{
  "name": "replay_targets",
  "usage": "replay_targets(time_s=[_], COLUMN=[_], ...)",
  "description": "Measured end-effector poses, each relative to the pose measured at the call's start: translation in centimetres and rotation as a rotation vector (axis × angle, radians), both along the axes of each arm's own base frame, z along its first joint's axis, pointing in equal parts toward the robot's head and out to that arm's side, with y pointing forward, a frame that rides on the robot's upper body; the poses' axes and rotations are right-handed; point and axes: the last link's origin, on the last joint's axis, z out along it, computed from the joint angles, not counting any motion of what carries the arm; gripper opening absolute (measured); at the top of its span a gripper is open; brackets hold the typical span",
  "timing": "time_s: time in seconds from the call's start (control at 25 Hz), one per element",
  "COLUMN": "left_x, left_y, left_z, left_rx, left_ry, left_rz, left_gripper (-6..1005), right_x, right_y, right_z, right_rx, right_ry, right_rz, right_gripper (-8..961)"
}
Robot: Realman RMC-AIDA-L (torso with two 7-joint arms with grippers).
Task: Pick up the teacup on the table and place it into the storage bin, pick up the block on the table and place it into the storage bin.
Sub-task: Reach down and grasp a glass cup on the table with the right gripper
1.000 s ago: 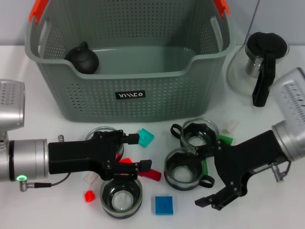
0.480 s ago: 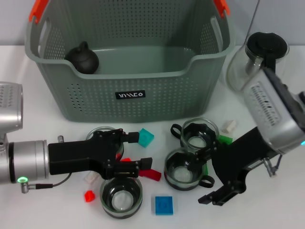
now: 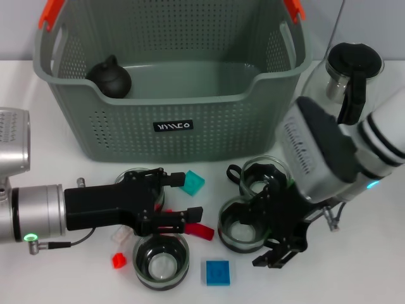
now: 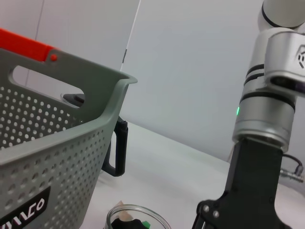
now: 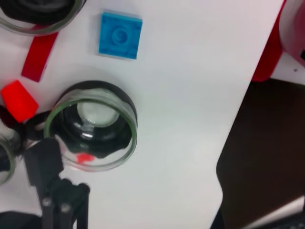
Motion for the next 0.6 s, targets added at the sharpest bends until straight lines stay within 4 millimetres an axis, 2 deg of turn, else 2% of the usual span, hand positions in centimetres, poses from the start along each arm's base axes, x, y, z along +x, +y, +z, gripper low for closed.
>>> replay_targets(time_s=[0.6], left_x=[-0.4], left_y=[-0.2], left_z=[0.2], left_rx=[0.026], left_ry=[-0.004], left_rz=[0.007], left_gripper=[859], right_x=[-0.7], right_y=[-0.2], right_z=[-2.0], right_rx=[0.012], right_ry=[-0.08], right_rz=[0.067], right_gripper=[797])
